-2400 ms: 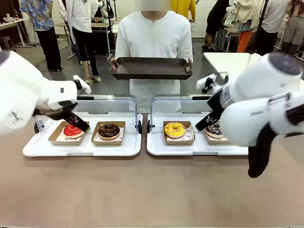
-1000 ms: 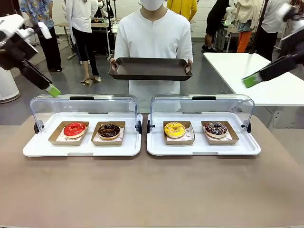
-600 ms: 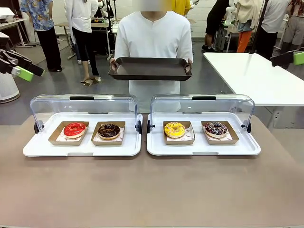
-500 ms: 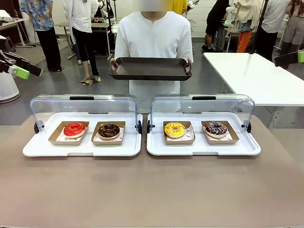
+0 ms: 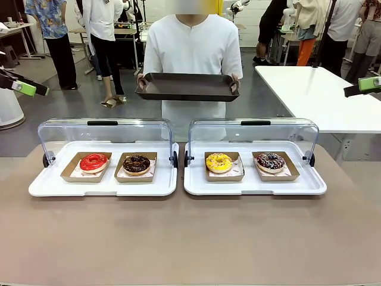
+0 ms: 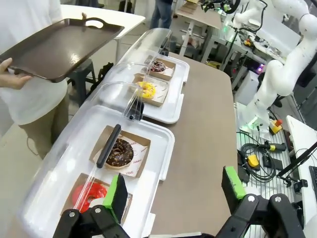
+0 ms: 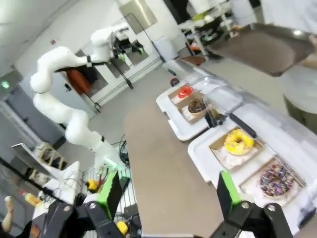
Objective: Provide the desired donut to the person.
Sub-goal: Pick up and lift the Paper togo box containing the Donut pointed at by the person.
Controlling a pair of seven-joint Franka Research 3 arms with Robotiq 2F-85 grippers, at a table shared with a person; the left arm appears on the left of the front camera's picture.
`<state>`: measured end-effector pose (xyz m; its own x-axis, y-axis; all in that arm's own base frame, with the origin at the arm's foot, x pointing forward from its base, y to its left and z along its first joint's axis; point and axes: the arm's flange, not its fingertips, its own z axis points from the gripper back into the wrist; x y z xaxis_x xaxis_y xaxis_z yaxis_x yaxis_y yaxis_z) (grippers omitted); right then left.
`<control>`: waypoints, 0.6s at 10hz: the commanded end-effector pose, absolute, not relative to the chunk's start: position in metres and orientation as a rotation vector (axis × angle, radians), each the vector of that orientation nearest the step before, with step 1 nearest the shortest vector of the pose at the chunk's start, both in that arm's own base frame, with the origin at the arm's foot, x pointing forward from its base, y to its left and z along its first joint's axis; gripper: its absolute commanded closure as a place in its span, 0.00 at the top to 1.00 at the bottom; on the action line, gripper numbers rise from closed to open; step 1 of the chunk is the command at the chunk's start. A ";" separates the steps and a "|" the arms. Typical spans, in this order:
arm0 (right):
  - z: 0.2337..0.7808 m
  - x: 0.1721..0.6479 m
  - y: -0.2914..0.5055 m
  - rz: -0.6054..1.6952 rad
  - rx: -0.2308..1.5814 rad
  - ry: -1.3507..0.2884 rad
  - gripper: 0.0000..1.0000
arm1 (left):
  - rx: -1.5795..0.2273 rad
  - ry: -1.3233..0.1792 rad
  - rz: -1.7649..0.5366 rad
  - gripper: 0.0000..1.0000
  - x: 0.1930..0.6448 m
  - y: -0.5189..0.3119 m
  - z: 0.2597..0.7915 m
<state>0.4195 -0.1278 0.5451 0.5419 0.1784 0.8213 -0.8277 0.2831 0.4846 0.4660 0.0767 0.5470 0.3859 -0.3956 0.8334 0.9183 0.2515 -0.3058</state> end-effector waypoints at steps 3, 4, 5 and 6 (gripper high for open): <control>0.547 0.410 -0.133 0.812 1.032 -0.702 1.00 | -0.875 -0.691 -1.019 1.00 0.461 0.091 0.556; 0.544 0.409 -0.136 0.817 1.033 -0.693 1.00 | -0.865 -0.682 -1.023 1.00 0.458 0.093 0.556; 0.543 0.408 -0.138 0.814 1.036 -0.689 1.00 | -0.848 -0.657 -1.028 1.00 0.457 0.095 0.557; 0.543 0.408 -0.139 0.803 1.038 -0.678 1.00 | -0.842 -0.621 -1.015 1.00 0.457 0.098 0.556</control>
<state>0.4079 -0.1371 0.5445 0.5481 0.2273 0.8049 -0.8264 0.2958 0.4792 0.4591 0.0942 0.5515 0.3976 -0.4343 0.8083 0.9129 0.2761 -0.3007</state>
